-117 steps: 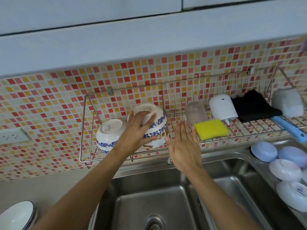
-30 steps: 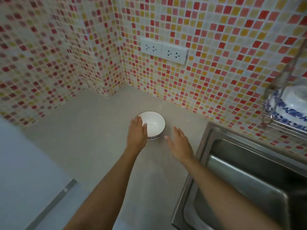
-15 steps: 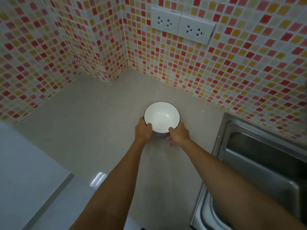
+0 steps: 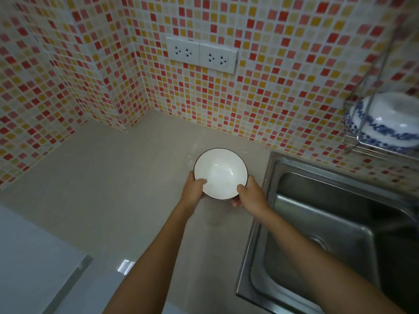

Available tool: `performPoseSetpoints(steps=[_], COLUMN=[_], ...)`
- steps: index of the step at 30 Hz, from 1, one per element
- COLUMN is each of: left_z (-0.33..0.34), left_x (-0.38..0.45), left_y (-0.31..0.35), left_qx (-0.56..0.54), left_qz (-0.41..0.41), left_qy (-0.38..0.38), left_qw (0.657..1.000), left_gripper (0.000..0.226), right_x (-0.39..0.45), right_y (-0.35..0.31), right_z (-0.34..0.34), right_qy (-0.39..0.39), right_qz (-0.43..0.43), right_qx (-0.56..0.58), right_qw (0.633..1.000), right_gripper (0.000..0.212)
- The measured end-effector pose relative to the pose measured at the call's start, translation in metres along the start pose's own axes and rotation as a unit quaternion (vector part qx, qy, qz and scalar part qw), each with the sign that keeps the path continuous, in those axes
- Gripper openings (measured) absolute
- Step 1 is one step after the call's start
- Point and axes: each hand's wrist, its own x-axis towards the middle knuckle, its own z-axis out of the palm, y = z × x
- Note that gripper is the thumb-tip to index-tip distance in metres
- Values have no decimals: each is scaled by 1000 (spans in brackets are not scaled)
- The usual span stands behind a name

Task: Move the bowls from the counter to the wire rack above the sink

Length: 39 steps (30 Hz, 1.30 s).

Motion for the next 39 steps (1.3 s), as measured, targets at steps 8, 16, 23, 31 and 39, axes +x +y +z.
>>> performPoseSetpoints(steps=[8, 16, 23, 31, 39], left_z=[94, 186, 231, 263, 315], left_x=[-72, -152, -195, -217, -209], left_y=[-12, -17, 4, 73, 145], left_qx=[-6, -47, -64, -84, 43], left_qz=[51, 118, 157, 241, 398], left_qy=[-32, -74, -112, -185, -101], left_qw=[998, 989, 979, 949, 911], left_gripper=[38, 57, 56, 45, 61], right_x=[-70, -122, -147, -142, -81], right_y=[32, 64, 62, 45, 81], right_z=[-103, -201, -266, -344, -413], right_qy=[63, 94, 120, 195, 300], right_qz=[-40, -87, -149, -267, -191], right_qx=[28, 40, 58, 30, -257], right_qw=[997, 991, 980, 944, 899], right_gripper=[32, 35, 29, 35, 86])
